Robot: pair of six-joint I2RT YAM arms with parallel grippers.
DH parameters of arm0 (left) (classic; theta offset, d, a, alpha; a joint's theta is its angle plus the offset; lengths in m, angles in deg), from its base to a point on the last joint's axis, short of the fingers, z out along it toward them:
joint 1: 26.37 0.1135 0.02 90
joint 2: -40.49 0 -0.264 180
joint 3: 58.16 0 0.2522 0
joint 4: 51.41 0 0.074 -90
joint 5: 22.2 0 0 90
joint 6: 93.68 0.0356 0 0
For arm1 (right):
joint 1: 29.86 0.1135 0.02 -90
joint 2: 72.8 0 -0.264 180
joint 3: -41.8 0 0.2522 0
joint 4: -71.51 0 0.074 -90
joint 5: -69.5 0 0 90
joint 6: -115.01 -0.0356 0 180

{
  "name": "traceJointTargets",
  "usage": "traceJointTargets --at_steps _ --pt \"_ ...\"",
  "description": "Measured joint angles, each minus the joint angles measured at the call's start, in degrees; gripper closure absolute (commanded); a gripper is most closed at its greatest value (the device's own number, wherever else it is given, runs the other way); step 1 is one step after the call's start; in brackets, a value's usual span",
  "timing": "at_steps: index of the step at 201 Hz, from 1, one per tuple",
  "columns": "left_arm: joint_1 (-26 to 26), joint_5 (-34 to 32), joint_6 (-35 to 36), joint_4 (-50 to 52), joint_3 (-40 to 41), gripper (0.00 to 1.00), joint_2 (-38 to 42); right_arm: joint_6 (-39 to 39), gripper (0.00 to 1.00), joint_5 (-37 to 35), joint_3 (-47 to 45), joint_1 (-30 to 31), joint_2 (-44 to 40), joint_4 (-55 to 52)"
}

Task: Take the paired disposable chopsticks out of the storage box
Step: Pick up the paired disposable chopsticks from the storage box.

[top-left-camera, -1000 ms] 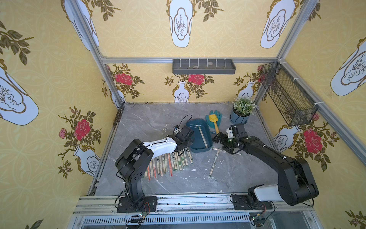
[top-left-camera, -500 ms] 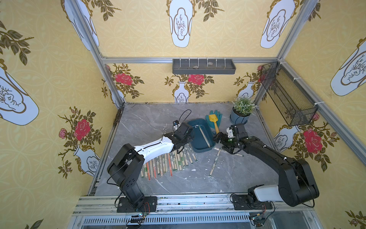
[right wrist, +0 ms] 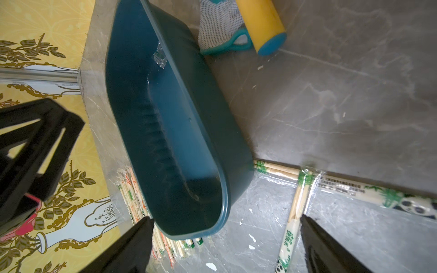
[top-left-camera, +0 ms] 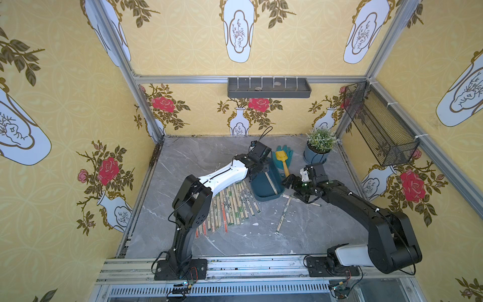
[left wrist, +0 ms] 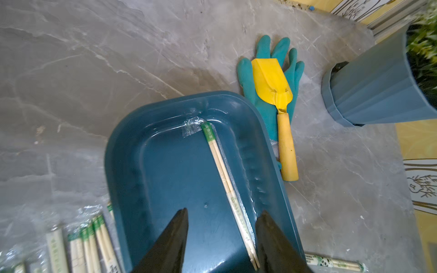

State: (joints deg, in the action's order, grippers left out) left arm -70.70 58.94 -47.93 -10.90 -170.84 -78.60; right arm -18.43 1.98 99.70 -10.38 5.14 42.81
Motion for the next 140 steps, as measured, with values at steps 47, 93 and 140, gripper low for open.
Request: traceJointTargets --at_steps 47,93,140 --pt "-0.57 2.47 2.29 4.2 -9.09 0.45 -9.07 0.0 0.03 -0.24 -0.48 -0.24 -0.83 -0.22" --pt "-0.63 2.95 3.28 7.34 -17.07 0.44 -16.2 -0.02 0.02 -0.13 -0.72 -0.28 -0.81 -0.31" --pt "-0.94 2.47 3.72 13.33 -27.61 0.44 -23.54 0.02 0.03 -0.13 -0.2 -0.42 -0.83 -0.66"
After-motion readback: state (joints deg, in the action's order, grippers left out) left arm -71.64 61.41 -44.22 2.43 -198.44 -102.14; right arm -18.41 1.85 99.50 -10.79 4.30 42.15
